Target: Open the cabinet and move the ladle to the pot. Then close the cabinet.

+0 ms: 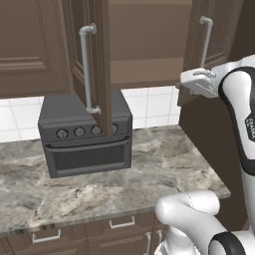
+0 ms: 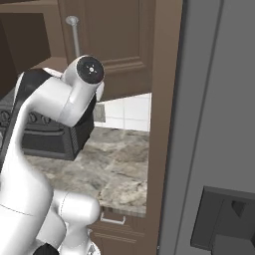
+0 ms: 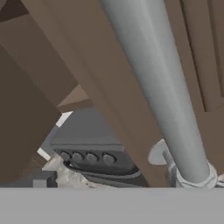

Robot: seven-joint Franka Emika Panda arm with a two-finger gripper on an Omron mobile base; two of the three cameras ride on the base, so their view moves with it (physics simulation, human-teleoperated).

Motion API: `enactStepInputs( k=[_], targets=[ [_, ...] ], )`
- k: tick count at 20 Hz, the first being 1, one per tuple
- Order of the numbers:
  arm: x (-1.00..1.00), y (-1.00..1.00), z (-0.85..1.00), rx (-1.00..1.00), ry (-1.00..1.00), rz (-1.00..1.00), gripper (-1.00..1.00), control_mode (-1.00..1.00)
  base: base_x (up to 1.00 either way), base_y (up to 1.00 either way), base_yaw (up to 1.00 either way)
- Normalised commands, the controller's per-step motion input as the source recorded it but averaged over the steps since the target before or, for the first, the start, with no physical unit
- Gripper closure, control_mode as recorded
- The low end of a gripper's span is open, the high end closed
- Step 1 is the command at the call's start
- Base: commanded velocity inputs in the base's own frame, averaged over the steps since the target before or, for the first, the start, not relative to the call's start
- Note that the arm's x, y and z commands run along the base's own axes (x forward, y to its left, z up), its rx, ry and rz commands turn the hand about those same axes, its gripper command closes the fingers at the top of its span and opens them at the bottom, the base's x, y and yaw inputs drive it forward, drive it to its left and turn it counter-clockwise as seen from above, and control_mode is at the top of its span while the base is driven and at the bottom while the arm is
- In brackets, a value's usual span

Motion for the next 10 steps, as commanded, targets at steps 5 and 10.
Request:
enactStepInputs(
  k=[5,10],
  targets=[
    [0.90,0.01,0.02,0.02,-0.06,0.20,-1.00,-1.00,0.00,0.00,0.00],
    [0.92,0.07,0.00,0.00,-0.23,0.13,-1.00,-1.00,0.00,0.00,0.00]
  ],
)
